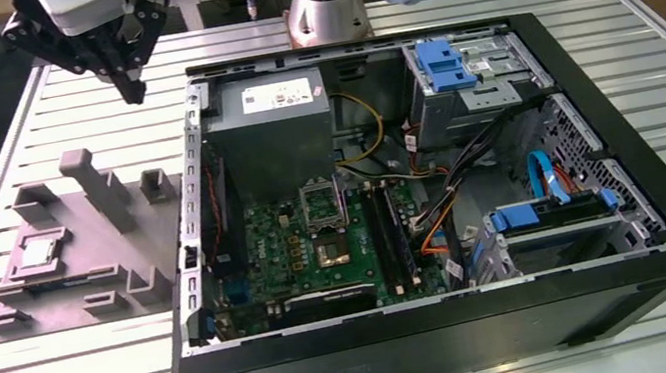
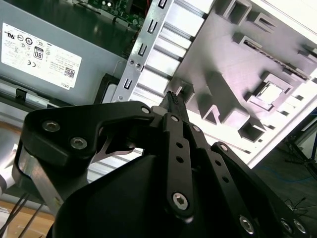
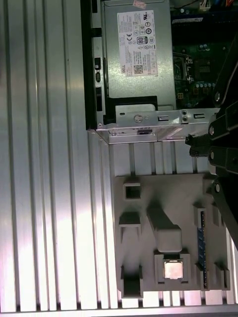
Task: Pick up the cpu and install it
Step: 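Reach for the cpu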
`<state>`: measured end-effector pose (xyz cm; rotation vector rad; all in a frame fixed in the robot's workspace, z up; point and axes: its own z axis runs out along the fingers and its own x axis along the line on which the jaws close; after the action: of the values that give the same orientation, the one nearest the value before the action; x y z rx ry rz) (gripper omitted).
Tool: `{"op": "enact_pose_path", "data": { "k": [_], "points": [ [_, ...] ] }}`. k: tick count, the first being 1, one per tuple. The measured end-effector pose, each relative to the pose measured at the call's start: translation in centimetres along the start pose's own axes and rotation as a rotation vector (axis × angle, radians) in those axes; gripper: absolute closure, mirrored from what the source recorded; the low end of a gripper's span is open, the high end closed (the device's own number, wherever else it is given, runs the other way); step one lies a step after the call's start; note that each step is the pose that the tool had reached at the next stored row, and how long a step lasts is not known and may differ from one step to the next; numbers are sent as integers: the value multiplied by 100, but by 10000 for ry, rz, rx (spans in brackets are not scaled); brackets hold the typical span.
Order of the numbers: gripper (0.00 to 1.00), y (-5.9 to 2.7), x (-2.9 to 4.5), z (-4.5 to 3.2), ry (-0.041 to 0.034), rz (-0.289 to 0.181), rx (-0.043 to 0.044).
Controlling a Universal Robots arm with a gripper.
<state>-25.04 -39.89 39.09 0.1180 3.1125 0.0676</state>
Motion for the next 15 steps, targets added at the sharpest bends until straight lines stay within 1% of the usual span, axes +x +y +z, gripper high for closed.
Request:
{"op": "enact_pose_path", "data": {
  "k": [15],
  "points": [
    [89,-4,50,-1,1,-1,0]
  ]
}}
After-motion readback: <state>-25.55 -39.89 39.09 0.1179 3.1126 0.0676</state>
